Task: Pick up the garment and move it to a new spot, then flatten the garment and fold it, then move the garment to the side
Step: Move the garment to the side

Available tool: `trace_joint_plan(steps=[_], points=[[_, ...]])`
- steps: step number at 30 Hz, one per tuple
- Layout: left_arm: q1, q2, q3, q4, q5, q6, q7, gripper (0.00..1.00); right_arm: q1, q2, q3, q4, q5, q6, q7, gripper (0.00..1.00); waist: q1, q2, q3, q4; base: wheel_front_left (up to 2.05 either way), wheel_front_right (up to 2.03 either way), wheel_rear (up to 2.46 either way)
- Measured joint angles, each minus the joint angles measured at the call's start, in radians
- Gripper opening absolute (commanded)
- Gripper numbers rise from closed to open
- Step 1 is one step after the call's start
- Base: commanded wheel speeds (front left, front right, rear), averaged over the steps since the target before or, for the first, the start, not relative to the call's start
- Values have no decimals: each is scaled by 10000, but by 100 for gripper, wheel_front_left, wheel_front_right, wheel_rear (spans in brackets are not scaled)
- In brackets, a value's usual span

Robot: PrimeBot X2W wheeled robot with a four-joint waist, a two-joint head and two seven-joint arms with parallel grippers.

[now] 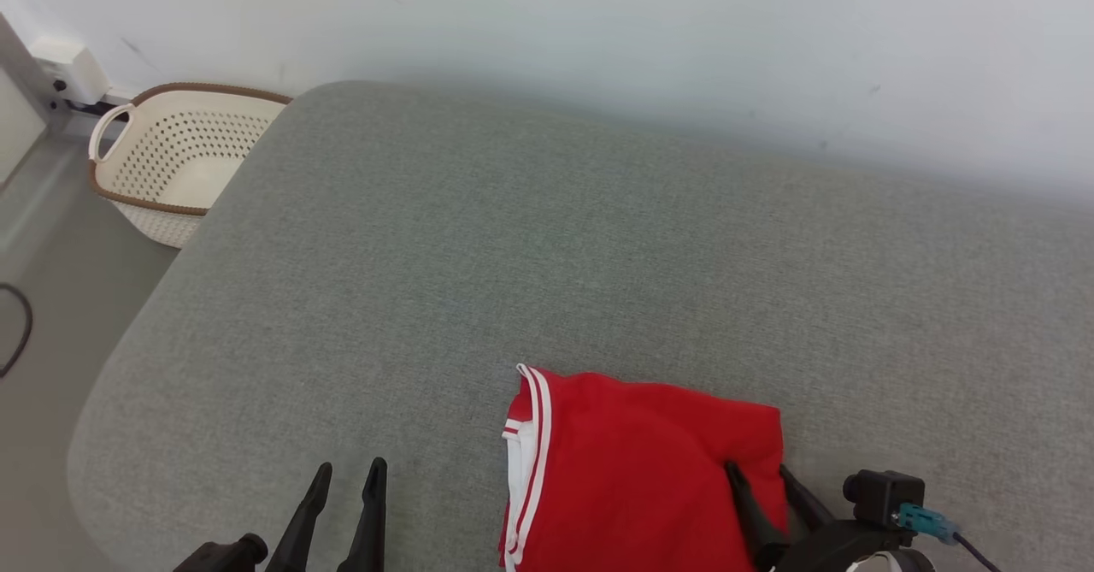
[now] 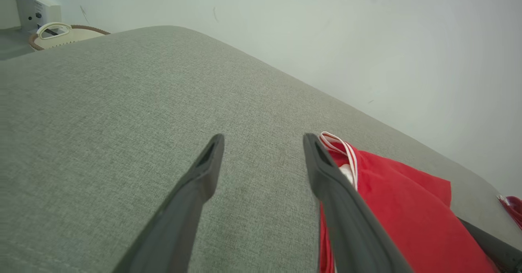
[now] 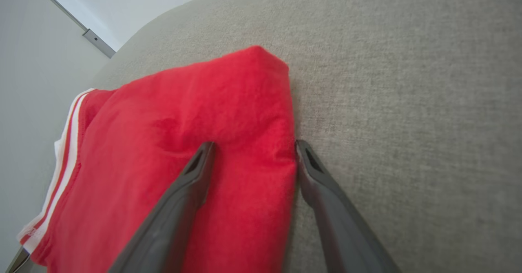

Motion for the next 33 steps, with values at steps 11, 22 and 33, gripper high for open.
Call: trace_joint_plan(steps=[11,22,33], points=[[12,-2,144,13,282,0,0,100,-221,105,40,79,-105,0,12,0,0,0,-20,-20,0,0,0],[29,-4,245,27,520,0,-2,100,-147,-61,-1110,-395,-932,2,15,0,0,0,-210,-771,0,0,0],[109,-2,725,-56,1590,0,0,100,63,12,-1662,-508,-1254,0,13,0,0,0,-405,-2402,0,0,0]])
